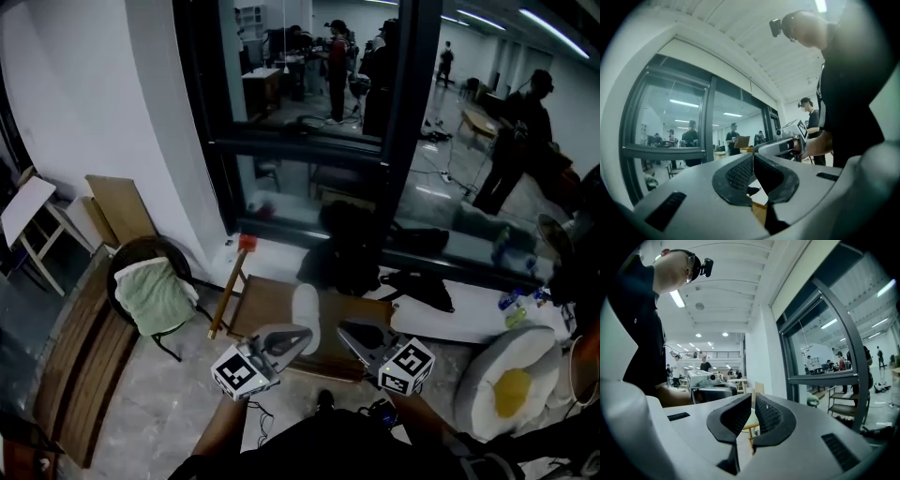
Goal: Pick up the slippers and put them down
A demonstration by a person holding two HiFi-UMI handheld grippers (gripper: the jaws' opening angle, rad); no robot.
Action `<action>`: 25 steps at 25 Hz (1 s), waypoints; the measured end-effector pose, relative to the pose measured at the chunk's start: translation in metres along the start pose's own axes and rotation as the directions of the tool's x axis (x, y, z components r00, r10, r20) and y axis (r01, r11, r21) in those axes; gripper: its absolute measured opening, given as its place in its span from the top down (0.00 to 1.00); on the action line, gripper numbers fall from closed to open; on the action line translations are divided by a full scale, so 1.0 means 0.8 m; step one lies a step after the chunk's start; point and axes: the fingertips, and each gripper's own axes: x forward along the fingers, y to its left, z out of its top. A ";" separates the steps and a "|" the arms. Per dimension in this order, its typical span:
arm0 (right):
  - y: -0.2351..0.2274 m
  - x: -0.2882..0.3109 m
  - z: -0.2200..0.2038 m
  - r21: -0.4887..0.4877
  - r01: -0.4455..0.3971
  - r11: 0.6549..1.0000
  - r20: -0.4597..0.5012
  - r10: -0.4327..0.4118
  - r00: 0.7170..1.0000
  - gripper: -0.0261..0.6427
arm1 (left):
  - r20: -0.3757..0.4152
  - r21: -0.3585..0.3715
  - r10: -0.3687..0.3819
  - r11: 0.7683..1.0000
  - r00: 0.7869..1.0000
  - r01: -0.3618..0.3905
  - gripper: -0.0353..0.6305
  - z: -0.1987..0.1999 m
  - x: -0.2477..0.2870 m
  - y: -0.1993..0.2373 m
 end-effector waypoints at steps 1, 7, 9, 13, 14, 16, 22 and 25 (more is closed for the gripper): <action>0.018 -0.003 -0.001 -0.004 0.004 1.000 -0.007 -0.004 1.000 0.90 | 0.011 -0.010 -0.008 1.000 1.000 0.008 0.92 0.002 -0.012 -0.013; 0.124 -0.031 -0.021 -0.015 0.016 1.000 -0.035 -0.017 0.999 0.90 | 0.054 -0.072 0.016 0.997 0.998 -0.012 0.92 -0.006 -0.096 -0.082; 0.152 -0.041 -0.033 -0.008 0.018 1.000 -0.050 -0.018 0.999 0.90 | 0.061 -0.108 0.021 0.994 0.998 -0.014 0.92 -0.012 -0.113 -0.102; 0.191 -0.069 -0.057 0.009 0.033 0.999 -0.094 -0.032 0.995 0.90 | 0.069 -0.148 0.009 0.989 0.998 0.001 0.92 -0.021 -0.135 -0.149; 0.198 -0.076 -0.059 0.006 0.037 0.999 -0.094 -0.036 0.995 0.90 | 0.064 -0.150 0.009 0.989 0.998 0.001 0.92 -0.024 -0.139 -0.158; 0.207 -0.088 -0.055 -0.004 0.038 0.999 -0.073 -0.039 0.997 0.90 | 0.045 -0.146 0.016 0.989 0.999 -0.009 0.92 -0.030 -0.142 -0.171; 0.213 -0.122 -0.041 -0.050 -0.014 0.999 -0.035 0.012 0.999 0.90 | 0.047 -0.128 0.050 0.991 0.998 -0.044 0.92 -0.004 -0.124 -0.197; 0.212 -0.139 -0.031 -0.061 -0.029 0.998 0.018 0.030 0.999 0.90 | 0.001 -0.101 0.017 0.995 1.000 -0.017 0.92 -0.001 -0.107 -0.220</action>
